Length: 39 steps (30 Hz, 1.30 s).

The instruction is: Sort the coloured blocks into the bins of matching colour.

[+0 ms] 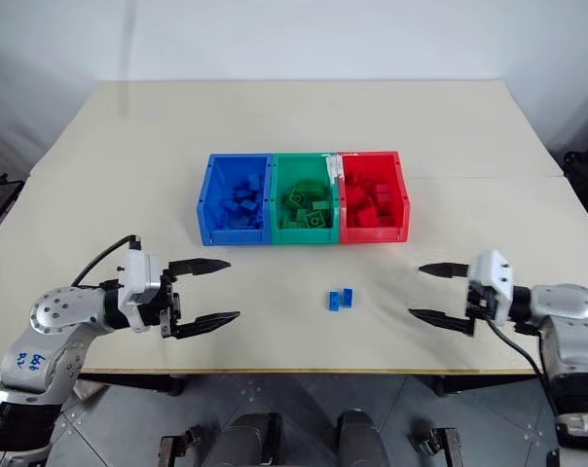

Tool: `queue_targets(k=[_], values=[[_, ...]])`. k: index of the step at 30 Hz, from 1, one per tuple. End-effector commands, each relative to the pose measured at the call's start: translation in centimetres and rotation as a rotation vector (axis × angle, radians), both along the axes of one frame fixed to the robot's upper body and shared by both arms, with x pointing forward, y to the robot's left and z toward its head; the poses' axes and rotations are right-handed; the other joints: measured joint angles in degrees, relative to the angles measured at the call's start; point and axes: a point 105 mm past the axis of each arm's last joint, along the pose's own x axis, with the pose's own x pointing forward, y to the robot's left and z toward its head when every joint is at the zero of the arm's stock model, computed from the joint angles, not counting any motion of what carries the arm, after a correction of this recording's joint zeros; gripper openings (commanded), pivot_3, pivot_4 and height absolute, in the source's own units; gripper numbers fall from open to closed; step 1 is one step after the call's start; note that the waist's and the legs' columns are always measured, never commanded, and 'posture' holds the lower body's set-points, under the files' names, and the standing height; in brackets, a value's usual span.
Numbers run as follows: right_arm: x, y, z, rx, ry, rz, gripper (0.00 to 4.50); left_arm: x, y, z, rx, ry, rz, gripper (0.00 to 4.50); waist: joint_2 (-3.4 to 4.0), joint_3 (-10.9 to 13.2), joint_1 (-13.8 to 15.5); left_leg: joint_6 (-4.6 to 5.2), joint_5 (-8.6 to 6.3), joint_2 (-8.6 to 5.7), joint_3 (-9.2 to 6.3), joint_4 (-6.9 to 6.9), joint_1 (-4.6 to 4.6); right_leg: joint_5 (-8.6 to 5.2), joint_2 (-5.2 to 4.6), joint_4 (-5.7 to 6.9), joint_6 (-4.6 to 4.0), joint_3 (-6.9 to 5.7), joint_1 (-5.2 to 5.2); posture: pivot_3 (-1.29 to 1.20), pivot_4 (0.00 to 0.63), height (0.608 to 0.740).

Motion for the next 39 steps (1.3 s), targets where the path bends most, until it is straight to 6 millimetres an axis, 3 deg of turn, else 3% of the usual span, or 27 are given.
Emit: queue_targets(k=[1,11,14,21,25,27,29,33,35,39], values=[[0.2,2.0,-0.3,-0.027,0.029,0.073,4.48,-0.1,1.4,0.4,0.013,-0.053,0.063,4.5,0.0,0.0,0.0,-0.02,-0.01,0.0,-0.01,0.01,-0.01,0.0,-0.03,0.0,0.0,-0.01,-0.03,0.0,0.15,0.74],[1.6,4.6,-2.3,-0.08,0.047,0.126,4.48,-0.5,2.4,-0.1,0.014,-0.055,0.128,4.5,0.0,0.0,0.72,0.01,-0.02,-0.09,-0.02,0.01,-0.1,0.0,-0.28,-0.02,0.0,-0.04,-0.1,0.0,0.15,0.74],[2.0,4.7,-2.6,-0.077,0.047,0.109,3.9,-0.7,2.3,-0.2,0.01,-0.054,0.135,4.5,0.0,0.0,0.71,0.01,-0.02,-0.09,-0.02,0.01,-0.08,0.0,-0.31,-0.02,0.0,-0.05,-0.09,0.0,0.15,0.74],[2.4,5.0,-2.5,-0.062,0.042,0.094,1.58,-0.7,2.2,-0.2,0.004,-0.056,0.148,4.5,0.0,0.0,0.71,0.01,-0.02,-0.1,-0.02,0.0,-0.08,0.0,-0.32,-0.02,0.0,-0.06,-0.08,0.0,0.15,0.74],[2.4,5.2,-2.1,-0.033,0.04,0.087,1.41,-0.6,2.2,-0.2,0.002,-0.058,0.15,4.5,0.0,0.0,0.67,0.01,-0.02,-0.1,-0.02,0.0,-0.07,0.0,-0.31,-0.01,0.0,-0.07,-0.08,0.0,0.15,0.74],[2.4,5.3,-1.3,-0.008,0.021,0.083,1.41,-0.6,2.3,-0.1,0.002,-0.06,0.155,4.5,0.0,0.0,0.64,0.0,-0.02,-0.09,-0.02,-0.01,-0.08,0.0,-0.31,-0.01,0.0,-0.06,-0.09,0.0,0.15,0.74],[2.9,5.8,0.9,0.06,0.0,0.062,1.41,-0.6,2.6,0.0,0.001,-0.065,0.173,4.5,0.0,0.0,0.63,0.0,-0.02,-0.09,-0.02,-0.02,-0.09,0.0,-0.32,-0.01,0.0,-0.06,-0.12,0.0,0.15,0.74],[3.7,8.5,5.2,0.173,-0.033,0.061,1.41,-0.6,3.5,0.2,-0.018,-0.073,0.235,4.5,0.0,0.0,-0.26,-0.01,-0.01,-0.09,-0.01,-0.03,-0.18,0.0,-0.35,0.06,0.0,-0.04,-0.28,0.0,0.15,0.74],[4.3,10.3,6.5,0.182,-0.055,0.053,1.41,-0.7,3.9,0.1,-0.025,-0.072,0.265,4.5,0.0,0.0,-0.35,-0.04,-0.01,-0.06,-0.01,-0.07,-0.18,-0.01,-0.34,0.08,-0.01,-0.04,-0.33,0.0,0.15,0.74],[5.4,15.9,9.5,0.243,-0.11,0.084,1.41,-1.5,4.9,-0.4,-0.031,-0.057,0.328,4.5,0.0,0.0,-0.64,-0.09,-0.04,-0.06,0.01,-0.15,-0.2,-0.01,-0.34,0.13,-0.02,-0.04,-0.47,0.0,0.15,0.74]])
